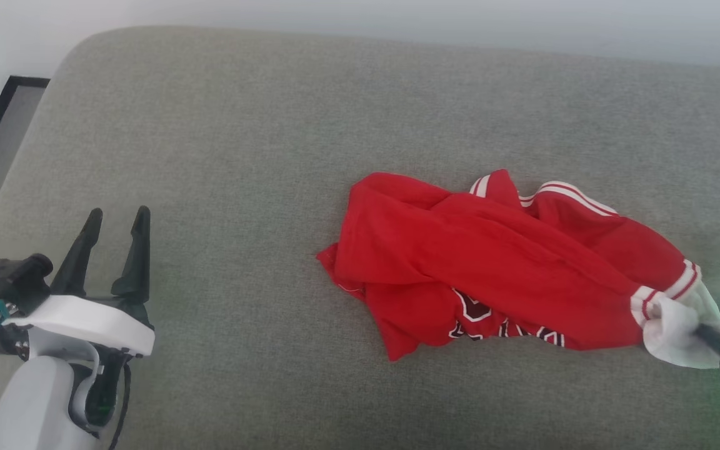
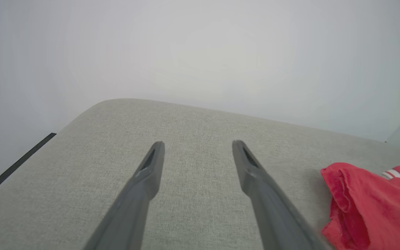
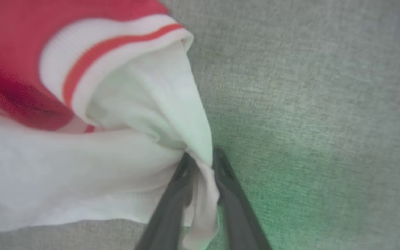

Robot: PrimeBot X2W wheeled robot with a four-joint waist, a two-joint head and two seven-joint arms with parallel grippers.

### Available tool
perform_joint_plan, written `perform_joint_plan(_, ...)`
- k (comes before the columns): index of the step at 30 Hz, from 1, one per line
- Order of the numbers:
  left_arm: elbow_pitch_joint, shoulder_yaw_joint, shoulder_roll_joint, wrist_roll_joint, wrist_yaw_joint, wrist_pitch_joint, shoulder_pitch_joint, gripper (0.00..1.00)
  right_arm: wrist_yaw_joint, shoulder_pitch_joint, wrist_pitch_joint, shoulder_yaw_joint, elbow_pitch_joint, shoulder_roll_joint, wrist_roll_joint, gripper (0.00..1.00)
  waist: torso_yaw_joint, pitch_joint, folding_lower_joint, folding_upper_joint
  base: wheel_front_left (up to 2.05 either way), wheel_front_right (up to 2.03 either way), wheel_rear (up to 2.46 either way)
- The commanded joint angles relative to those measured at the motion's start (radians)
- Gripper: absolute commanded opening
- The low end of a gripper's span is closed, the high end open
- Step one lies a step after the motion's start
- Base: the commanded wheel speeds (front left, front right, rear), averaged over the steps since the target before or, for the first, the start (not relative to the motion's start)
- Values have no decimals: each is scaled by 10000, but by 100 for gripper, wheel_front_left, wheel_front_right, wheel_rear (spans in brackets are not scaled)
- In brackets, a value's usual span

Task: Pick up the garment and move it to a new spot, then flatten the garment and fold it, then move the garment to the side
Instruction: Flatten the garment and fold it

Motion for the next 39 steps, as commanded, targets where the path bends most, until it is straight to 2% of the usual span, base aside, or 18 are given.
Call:
perform_joint_plan(1, 19, -36, 36, 41, -45, -2, -141, 100, -5, 172, 116, 330, 443, 405, 90, 100, -68, -61, 0, 0, 0, 0, 0)
perform_joint_plan(7, -151, -368, 425, -188, -53, 533, -421, 100, -2, -209, -215, 638, -33, 177, 335, 100, -484, -405, 0, 0, 0, 0, 0)
perform_joint_plan(13, -760, -883, 886, -433, -57, 1833, -969, 100, -3, -386, -1019, 426, -868, 224, 263, 100, -1101, -808, 0, 0, 0, 0, 0)
perform_joint_plan(20, -1404, -1766, 1162, -607, -61, 3499, -1898, 100, -2, -452, -2280, 8, -1836, 1181, -460, 100, -2036, -1041, 0, 0, 0, 0, 0)
perform_joint_plan(26, -1224, -2609, 1233, -872, -62, 5231, -2797, 100, -2, -674, -3850, -279, -2211, 2148, -1430, 100, -2893, -989, 0, 0, 0, 0, 0)
perform_joint_plan(29, -965, -3026, 1214, -1044, -62, 6030, -3164, 100, -3, -768, -4623, -400, -2114, 2585, -1745, 100, -3270, -915, 0, 0, 0, 0, 0)
perform_joint_plan(30, -965, -3026, 1214, -1044, -62, 6030, -3164, 100, -3, -768, -4623, -400, -2114, 2585, -1745, 100, -3270, -915, 0, 0, 0, 0, 0)
perform_joint_plan(35, -324, -3660, 1221, -1092, -35, 7499, -3543, 100, -2, -773, -5330, -450, -1794, 3139, -2069, 100, -3761, -744, 0, 0, 0, 0, 0)
perform_joint_plan(36, -105, -3847, 1168, -1196, 41, 8094, -3593, 100, -2, -734, -5435, -404, -1694, 3277, -2070, 100, -3900, -657, 0, 0, 0, 0, 0)
perform_joint_plan(39, 164, -4153, 1207, -1202, 234, 9006, -3642, 100, -3, -678, -5521, -366, -1541, 3373, -2072, 100, -4036, -519, 0, 0, 0, 0, 0)
